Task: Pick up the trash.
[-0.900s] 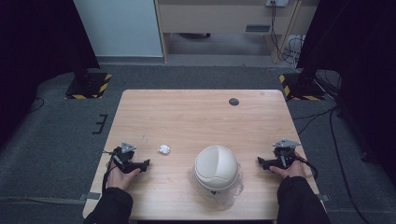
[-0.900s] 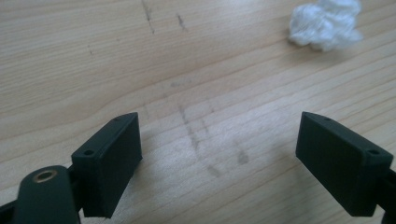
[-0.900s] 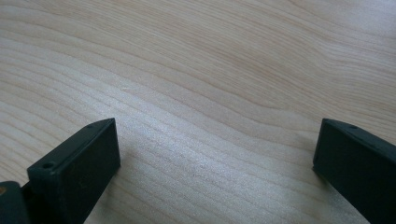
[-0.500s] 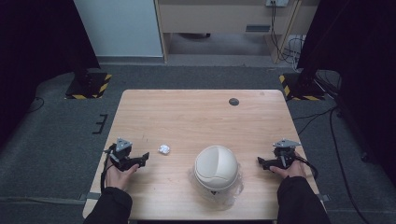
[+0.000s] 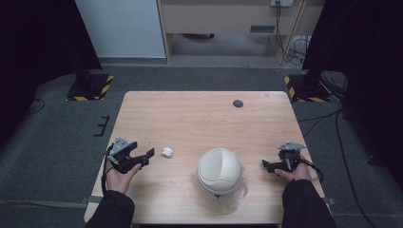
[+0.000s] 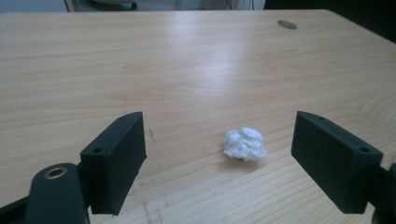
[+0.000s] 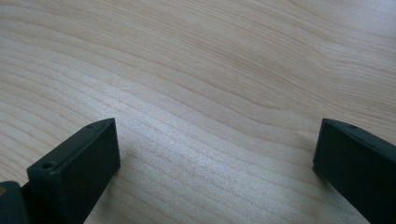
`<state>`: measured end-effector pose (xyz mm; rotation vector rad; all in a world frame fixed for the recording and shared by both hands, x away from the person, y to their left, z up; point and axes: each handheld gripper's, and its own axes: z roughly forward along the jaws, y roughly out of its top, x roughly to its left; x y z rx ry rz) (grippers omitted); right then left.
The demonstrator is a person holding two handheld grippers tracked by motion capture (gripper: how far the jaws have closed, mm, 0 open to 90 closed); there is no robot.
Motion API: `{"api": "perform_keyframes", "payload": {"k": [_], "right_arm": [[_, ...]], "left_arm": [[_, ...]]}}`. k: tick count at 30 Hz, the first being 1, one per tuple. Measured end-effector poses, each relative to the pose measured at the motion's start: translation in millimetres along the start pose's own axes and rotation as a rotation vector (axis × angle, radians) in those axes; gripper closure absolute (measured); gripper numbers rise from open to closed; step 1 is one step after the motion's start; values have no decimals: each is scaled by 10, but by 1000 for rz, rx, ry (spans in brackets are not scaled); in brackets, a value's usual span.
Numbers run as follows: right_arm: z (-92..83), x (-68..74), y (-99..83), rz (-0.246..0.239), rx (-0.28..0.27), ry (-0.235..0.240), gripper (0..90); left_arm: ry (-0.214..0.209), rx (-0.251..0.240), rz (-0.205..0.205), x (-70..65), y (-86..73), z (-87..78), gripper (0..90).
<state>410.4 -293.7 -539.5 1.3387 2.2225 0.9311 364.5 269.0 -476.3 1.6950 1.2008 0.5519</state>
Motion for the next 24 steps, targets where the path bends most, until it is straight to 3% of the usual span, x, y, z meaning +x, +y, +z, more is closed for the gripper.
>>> {"api": "perform_keyframes", "payload": {"k": [6, 12, 24], "right_arm": [[0, 0, 0, 1, 0, 1, 7], [0, 0, 0, 0, 0, -1, 7], [0, 0, 0, 0, 0, 0, 7]], "left_arm": [[-30, -72, -1, -58, 60, -44, 192], [-76, -95, 2, -111, 82, -48, 192], [-123, -145, 13, -260, 169, -104, 190]]}}
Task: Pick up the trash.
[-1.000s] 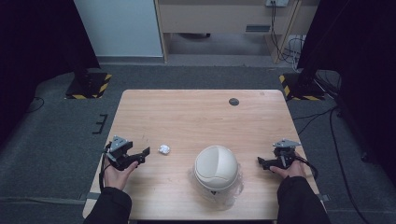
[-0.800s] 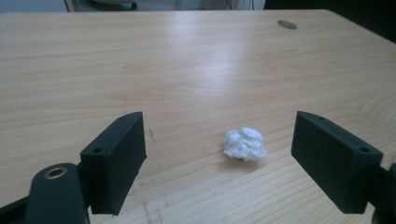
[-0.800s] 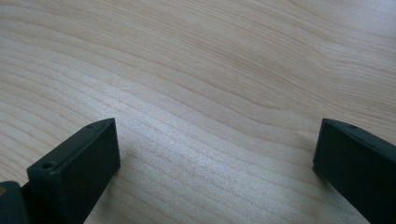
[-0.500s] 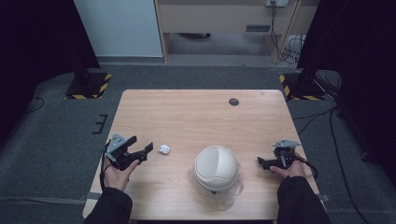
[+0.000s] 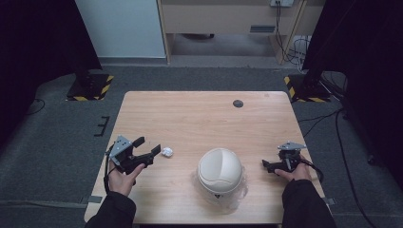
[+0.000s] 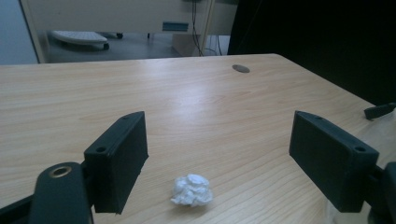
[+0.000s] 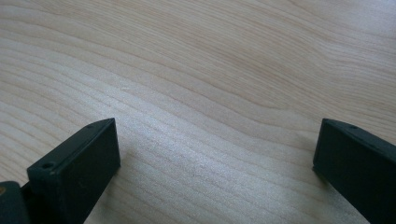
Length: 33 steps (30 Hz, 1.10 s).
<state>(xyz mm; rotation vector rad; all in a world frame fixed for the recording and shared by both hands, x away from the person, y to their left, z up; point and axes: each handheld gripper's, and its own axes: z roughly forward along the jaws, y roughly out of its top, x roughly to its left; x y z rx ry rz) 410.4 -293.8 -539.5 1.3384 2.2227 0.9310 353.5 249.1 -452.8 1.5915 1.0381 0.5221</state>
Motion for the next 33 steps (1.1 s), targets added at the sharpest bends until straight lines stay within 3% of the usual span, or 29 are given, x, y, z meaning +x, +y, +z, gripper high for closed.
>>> {"api": "perform_keyframes", "payload": {"k": [10, 33], "right_arm": [[0, 0, 0, 0, 0, 0, 7], [0, 0, 0, 0, 0, 0, 7]], "left_arm": [[-50, -34, 27, -205, 113, -7, 190], [-214, 8, 78, -716, 176, 150, 186]]}}
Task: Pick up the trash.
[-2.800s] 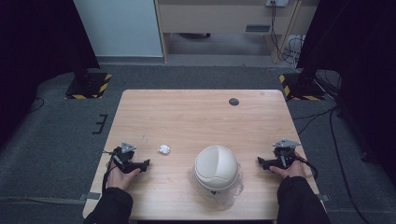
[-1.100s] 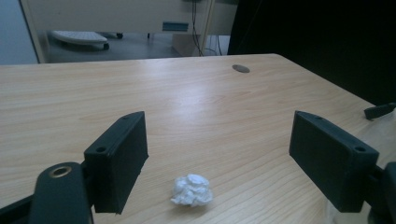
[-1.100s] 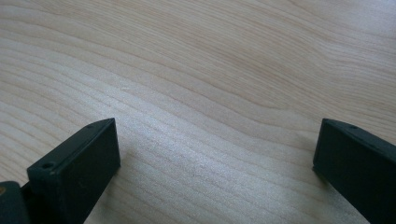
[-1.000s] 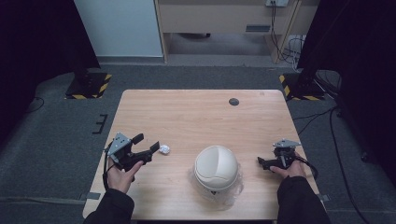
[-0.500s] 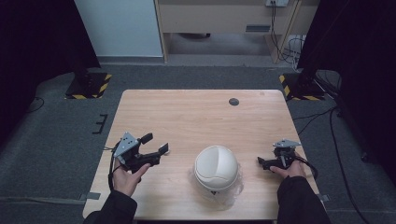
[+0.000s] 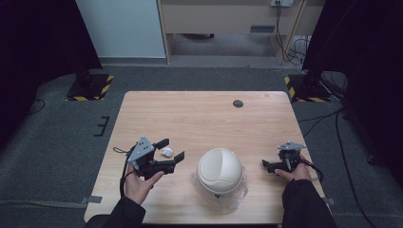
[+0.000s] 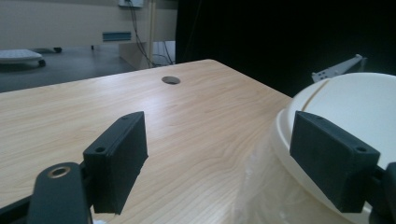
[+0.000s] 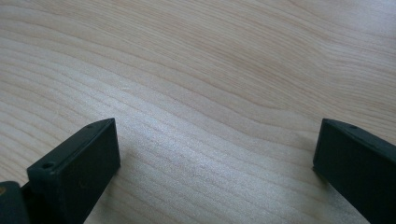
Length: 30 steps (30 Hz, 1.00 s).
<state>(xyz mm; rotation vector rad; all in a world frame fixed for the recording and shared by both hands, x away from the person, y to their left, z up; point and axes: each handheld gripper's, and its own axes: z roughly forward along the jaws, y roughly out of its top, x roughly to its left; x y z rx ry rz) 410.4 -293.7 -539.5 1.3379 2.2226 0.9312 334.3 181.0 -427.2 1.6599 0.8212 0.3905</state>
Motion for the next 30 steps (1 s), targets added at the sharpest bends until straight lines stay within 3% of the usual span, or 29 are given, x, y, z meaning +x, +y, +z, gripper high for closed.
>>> {"api": "perform_keyframes", "payload": {"k": [5, 22, 30], "right_arm": [[0, 0, 0, 0, 0, 0, 7], [0, 0, 0, 0, 0, 0, 7], [1, -1, 0, -1, -1, 0, 7]], "left_arm": [[-33, 19, 11, -112, -9, 86, 184], [-103, 73, 25, -297, -39, 265, 179], [-114, 97, 51, -373, -44, 330, 174]]}}
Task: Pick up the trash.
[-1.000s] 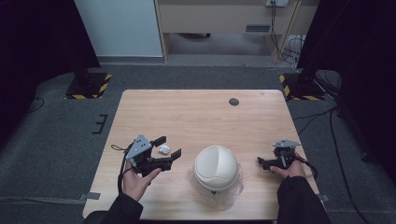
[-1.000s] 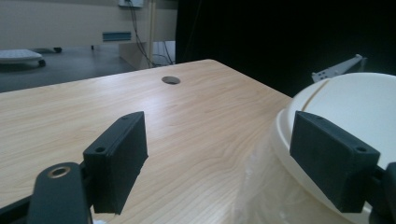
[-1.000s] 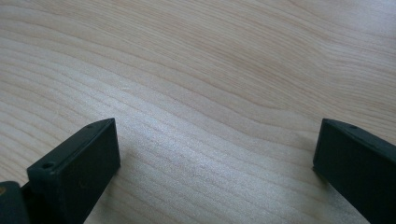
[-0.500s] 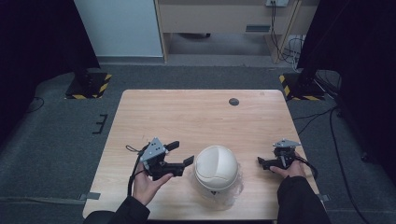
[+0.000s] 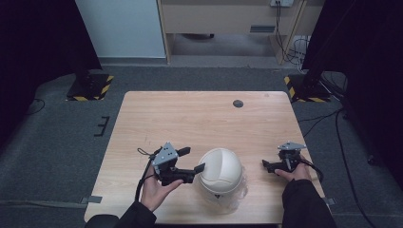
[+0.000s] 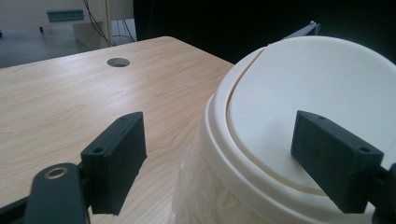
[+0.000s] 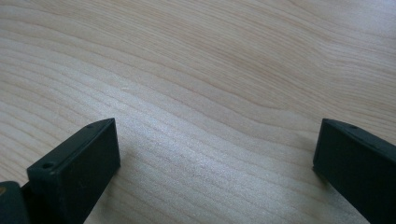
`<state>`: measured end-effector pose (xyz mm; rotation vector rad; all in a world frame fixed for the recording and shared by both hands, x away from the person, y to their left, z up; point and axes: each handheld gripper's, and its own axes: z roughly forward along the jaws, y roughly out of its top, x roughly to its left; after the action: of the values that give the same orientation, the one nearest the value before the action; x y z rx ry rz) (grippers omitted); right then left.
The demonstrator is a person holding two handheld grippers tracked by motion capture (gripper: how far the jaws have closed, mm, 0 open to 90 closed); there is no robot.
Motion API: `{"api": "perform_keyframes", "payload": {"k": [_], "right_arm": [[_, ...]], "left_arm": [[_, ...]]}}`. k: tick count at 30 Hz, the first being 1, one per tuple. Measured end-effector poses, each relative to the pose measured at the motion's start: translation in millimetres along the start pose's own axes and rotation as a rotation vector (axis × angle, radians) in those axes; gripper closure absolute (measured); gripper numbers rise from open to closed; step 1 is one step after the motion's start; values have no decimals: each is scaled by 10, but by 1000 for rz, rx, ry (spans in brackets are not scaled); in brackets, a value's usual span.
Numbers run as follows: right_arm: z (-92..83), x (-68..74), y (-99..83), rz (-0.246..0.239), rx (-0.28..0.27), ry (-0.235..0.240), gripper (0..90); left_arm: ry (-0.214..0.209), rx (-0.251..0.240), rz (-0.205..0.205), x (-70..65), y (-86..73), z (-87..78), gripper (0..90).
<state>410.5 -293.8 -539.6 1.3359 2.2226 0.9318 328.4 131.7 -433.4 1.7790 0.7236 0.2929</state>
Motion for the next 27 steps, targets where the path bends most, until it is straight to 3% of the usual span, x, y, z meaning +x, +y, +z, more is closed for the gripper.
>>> {"api": "perform_keyframes", "payload": {"k": [9, 27], "right_arm": [[0, 0, 0, 0, 0, 0, 7], [0, 0, 0, 1, 0, 0, 7]], "left_arm": [[12, 50, 52, -53, 3, 89, 163], [-16, 90, 67, -90, 33, 244, 151]]}}
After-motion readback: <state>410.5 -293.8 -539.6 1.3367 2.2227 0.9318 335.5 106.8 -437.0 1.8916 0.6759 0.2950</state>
